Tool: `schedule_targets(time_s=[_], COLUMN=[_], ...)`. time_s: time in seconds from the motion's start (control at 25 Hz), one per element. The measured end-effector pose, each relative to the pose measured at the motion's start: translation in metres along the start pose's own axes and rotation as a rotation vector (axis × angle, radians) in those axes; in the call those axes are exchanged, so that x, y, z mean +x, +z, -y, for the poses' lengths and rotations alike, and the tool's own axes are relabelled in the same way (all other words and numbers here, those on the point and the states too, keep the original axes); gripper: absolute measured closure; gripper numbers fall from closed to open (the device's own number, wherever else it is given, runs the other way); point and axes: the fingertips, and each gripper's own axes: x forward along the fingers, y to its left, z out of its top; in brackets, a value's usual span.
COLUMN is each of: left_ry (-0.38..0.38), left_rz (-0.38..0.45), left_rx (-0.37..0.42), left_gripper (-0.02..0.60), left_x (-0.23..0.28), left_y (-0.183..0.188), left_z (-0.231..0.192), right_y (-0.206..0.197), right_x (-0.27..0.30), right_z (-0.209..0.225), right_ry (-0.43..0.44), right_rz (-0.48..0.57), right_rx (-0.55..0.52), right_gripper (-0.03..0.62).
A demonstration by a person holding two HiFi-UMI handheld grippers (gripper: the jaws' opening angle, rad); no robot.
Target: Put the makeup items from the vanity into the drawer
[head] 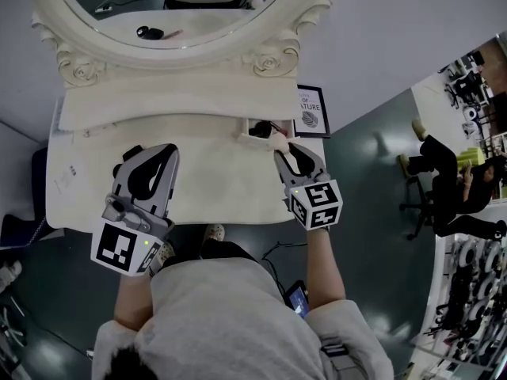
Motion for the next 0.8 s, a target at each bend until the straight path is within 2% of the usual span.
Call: schedule_targets(time_s=[0.6,0.8], left_ry=[0.083,0.100], left_rz=[-0.047,-0.056], left_rx=[0.016,0.018], left_gripper=[0.568,0.568], left_x=[-0.004,-0.006], left_y=[-0.005,-0.005], left_z=[-0.018,-0.022], right_y=[-0.036,-0.039], right_x=[0.065,0.075], right_z=[0.031,0.038], right_ry=[0.172,0.221], right_rz=[-0.332,-0.409], right_rx=[-0.245,-0.271], right_gripper=[0.457,0.457])
